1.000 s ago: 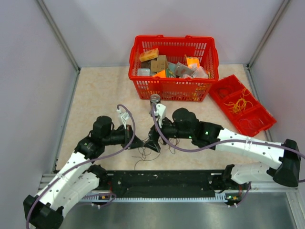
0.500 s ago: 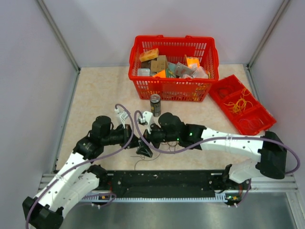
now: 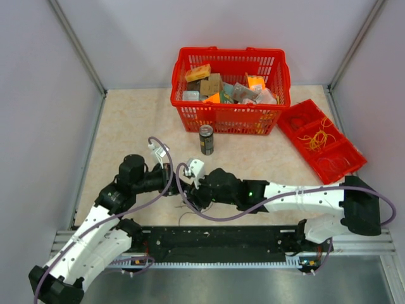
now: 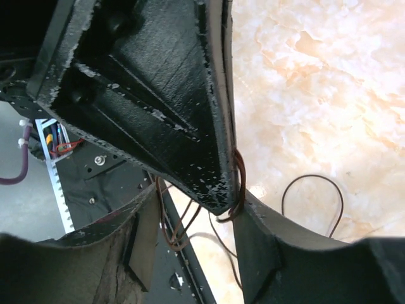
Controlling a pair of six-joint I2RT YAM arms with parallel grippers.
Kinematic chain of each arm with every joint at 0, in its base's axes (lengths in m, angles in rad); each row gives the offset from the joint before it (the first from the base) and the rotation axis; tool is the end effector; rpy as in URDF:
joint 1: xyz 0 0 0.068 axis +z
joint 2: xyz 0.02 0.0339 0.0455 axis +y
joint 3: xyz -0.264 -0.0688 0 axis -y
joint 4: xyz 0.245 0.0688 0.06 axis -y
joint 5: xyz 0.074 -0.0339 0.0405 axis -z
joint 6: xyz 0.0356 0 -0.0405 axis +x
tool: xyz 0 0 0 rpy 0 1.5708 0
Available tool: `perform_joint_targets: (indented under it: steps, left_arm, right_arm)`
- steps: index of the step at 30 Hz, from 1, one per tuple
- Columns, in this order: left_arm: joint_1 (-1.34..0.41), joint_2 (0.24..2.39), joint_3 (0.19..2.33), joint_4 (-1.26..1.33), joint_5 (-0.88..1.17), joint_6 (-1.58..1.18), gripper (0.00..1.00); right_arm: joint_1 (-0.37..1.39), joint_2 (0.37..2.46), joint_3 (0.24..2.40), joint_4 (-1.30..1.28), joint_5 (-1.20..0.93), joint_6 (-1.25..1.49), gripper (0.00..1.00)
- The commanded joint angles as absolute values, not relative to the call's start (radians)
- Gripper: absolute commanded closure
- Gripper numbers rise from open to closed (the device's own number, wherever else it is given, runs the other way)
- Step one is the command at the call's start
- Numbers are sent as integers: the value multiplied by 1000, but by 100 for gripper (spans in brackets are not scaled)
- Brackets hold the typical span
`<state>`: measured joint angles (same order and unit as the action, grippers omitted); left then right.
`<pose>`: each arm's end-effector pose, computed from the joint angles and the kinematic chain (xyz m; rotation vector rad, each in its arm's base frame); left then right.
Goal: Untangle the cables
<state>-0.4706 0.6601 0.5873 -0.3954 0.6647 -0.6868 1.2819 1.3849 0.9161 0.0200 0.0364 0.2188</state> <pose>0.1248 -0.0881 0.2714 0.2246 2.2155 -1.3620 0.0912 0.3022 0.2682 -1.0646 1.8589 0.8893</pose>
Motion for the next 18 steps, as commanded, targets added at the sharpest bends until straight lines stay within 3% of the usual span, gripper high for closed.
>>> perform_joint_targets:
  steps: [1,3,6,9,11,14,15,18]
  left_arm:
    - [-474,635,606,-341,655,-735,100]
    - [-474,626,601,-330,653,-745,100]
    - [-474,615,601,-337,658,-747,100]
    - [-474,601,600,-348,667,-744,96]
    - [-474,585,601,-356,667,-733,72]
    - [-472,560,600,-356,666,-727,55]
    - [-474,552,598,-356,660,-729,45]
    - [-472,537,597,-365,624,-732,6]
  right_arm:
    - [1336,1336,908,94,188,251,56]
    - [1344,1321,888,112,210,270,67]
    - [1342,1283,841,155,247,333,100]
    - [1342,1230,770,233,258,389,100]
    - [1342,1201,709,274,270,429,100]
    - [1341,1177,669,307,284,462,100]
    - [1342,1177,661,307,279,466,100]
    - [1341,1172,646,311,267,483,100]
